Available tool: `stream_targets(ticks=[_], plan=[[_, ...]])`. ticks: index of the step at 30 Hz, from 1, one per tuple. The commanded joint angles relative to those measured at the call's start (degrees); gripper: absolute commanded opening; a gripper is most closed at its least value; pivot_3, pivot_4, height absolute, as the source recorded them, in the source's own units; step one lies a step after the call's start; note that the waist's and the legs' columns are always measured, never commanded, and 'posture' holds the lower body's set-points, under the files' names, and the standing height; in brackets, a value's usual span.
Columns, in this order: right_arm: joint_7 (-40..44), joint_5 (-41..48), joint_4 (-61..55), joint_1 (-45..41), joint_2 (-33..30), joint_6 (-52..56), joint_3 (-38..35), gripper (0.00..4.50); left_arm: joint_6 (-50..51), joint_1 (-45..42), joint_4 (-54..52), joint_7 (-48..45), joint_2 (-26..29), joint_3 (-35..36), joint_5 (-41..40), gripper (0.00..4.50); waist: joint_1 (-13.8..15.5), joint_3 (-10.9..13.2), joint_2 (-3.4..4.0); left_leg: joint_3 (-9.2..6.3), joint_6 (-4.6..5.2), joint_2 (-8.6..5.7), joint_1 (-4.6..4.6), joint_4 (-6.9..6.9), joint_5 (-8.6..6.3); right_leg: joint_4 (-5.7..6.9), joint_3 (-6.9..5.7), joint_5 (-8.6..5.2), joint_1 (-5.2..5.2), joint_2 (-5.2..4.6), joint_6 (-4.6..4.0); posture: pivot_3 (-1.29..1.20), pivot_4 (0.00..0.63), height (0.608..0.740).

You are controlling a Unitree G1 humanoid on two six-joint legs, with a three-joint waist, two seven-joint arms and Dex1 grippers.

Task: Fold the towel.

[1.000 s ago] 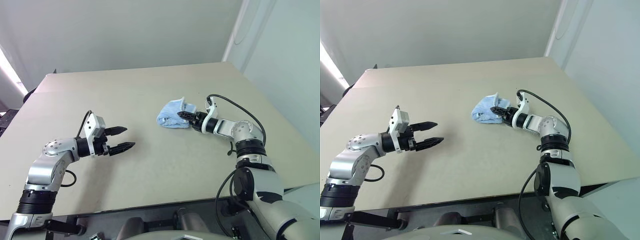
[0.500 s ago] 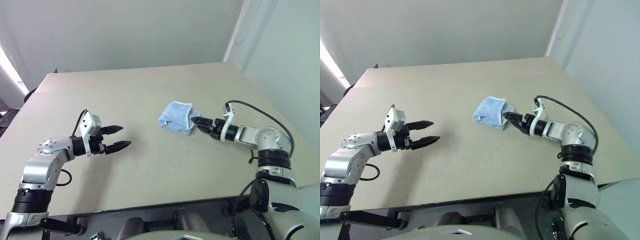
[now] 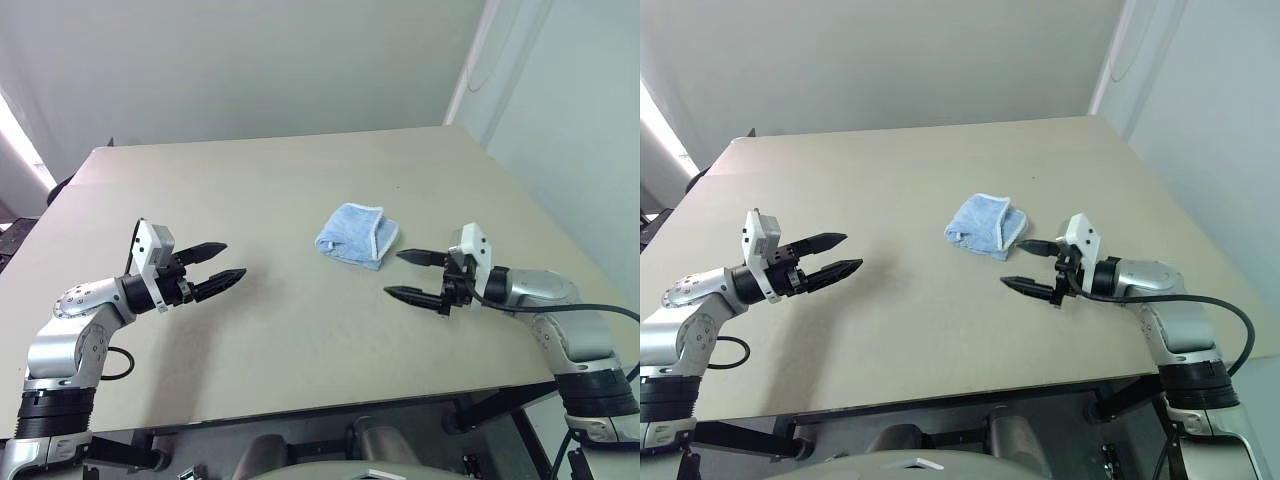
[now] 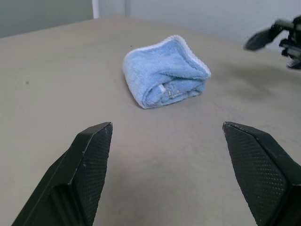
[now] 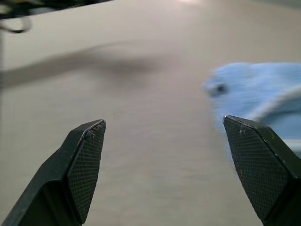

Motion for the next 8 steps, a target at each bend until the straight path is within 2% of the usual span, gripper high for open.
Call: stream_targets(ticks=[1,8], plan=[[1.45,2.87,-1.19,-1.03,0.25,1.62,-0.37,4.18,-1.42,0.65,-0.41,-1.40,1.28,0.55,0.31,3.97,0.04,0.00,0.00,0.00,0.00,0.00,0.00,0.00,0.00,0.00,0.00,0.00,0.00,0.00,0.00,0.00,0.000,0.740],[1.65,3.59,-0.73,-1.34,-0.57,4.10,-0.25,4.18,0.58,2.54,-2.29,-1.49,4.57,1.34,-0.16,3.97,0.17,0.01,-0.02,-0.02,0.00,0.00,-0.03,-0.02,0.00,0.00,-0.01,0.00,-0.03,-0.02,0.00,0.00,0.000,0.740]])
